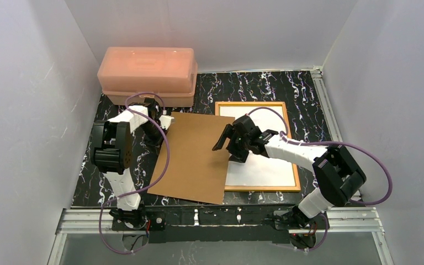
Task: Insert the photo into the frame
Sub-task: Move the photo frame item to the center of the board.
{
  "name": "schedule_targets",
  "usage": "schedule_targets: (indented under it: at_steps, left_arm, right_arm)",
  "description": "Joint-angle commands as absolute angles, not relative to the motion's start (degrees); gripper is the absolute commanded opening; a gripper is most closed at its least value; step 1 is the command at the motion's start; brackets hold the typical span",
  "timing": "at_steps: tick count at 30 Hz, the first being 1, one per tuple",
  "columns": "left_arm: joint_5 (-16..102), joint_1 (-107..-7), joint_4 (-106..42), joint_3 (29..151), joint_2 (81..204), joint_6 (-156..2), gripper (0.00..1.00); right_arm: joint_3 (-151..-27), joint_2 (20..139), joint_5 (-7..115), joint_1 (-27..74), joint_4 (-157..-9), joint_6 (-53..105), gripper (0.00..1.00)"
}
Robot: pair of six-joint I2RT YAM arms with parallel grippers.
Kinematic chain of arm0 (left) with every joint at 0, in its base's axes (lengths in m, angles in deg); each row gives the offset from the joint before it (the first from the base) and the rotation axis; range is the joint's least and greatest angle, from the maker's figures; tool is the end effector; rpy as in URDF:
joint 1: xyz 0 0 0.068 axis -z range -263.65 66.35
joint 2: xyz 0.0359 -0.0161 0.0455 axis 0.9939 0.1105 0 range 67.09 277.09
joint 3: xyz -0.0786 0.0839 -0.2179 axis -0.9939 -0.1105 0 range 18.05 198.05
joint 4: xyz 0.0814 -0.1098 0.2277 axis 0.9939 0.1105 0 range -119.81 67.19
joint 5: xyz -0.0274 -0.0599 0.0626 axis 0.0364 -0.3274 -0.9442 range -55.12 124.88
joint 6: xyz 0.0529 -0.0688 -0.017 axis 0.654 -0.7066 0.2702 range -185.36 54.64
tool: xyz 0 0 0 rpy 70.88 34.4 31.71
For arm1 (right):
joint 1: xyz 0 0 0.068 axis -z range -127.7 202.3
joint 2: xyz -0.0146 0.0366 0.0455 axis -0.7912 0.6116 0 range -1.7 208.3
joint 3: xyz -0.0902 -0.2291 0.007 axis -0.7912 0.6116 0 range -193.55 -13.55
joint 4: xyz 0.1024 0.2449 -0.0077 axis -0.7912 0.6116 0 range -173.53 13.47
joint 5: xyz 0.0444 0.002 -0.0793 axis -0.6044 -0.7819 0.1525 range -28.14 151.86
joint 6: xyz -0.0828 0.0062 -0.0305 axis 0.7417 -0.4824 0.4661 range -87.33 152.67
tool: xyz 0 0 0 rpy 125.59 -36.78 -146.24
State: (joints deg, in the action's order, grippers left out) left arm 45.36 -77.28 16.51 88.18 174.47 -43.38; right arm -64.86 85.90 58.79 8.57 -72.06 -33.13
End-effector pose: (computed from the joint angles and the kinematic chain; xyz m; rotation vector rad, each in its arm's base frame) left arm 0.3387 -0.0522 0.0858 0.7486 2.9007 -0.2491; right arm 0.2494 0.2444 0.1377 0.4757 2.5809 0.8687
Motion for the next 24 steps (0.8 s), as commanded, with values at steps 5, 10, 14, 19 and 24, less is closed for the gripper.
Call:
schedule_targets:
  at_steps: [5,10,14,19,24]
  left_arm:
    - [45.4,-76.09,15.61,86.22,177.27,-44.08,0.0]
    - [44.99,-76.09,15.45,86.02,177.16,-43.95,0.0]
    - [44.71,-76.09,15.34,85.9,177.24,-43.88,0.0]
    - [44.9,-76.09,15.45,85.81,176.88,-44.0,0.0]
    - [44.96,-76.09,15.54,85.77,176.72,-43.91,0.0]
  right_arm:
    - [-69.38,85.25,58.56,9.94,-64.65,-22.73,0.93]
    - [-67.57,83.78,58.43,10.58,-63.99,-20.15,0.93]
    - [-64.74,83.31,55.8,10.95,-68.44,-21.28,0.91]
    - [-62.69,84.36,53.0,10.99,-73.86,-23.01,0.86]
    - [-61.79,85.39,51.46,10.96,-77.1,-24.3,0.8]
